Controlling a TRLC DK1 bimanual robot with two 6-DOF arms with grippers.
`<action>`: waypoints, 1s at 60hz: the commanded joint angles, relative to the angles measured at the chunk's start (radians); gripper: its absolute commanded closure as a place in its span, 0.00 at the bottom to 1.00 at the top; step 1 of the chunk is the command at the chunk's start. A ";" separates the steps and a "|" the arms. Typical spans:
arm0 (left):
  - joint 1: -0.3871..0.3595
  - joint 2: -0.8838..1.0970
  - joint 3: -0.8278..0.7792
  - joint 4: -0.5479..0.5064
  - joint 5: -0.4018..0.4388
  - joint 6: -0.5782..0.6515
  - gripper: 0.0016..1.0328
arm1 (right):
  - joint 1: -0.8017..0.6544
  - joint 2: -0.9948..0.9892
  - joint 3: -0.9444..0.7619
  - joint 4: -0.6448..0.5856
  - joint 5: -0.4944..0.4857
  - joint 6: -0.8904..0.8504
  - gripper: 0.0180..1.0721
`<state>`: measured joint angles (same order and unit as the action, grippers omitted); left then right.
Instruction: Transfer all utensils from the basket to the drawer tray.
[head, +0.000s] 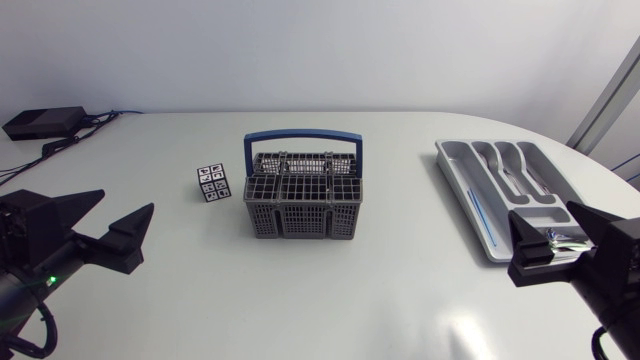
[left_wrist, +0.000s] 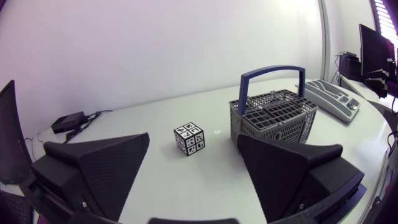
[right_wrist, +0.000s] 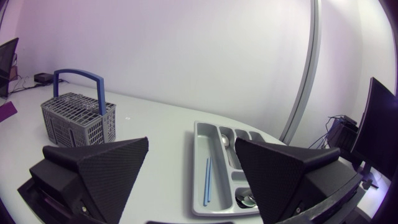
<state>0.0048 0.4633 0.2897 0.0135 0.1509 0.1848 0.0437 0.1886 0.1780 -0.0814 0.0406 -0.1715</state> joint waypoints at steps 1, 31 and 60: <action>0.006 -0.044 -0.043 0.011 -0.014 -0.029 0.04 | -0.012 -0.041 -0.051 0.022 -0.011 0.062 0.05; -0.001 -0.300 -0.194 -0.004 -0.098 -0.124 0.04 | -0.044 -0.189 -0.178 0.081 -0.041 0.171 0.05; -0.005 -0.463 -0.290 -0.014 -0.151 -0.185 0.04 | -0.044 -0.189 -0.178 0.081 -0.041 0.171 0.05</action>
<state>0.0044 0.0071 0.0399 0.0071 0.0048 0.0216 0.0044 0.0044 0.0200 -0.0177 0.0029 -0.0257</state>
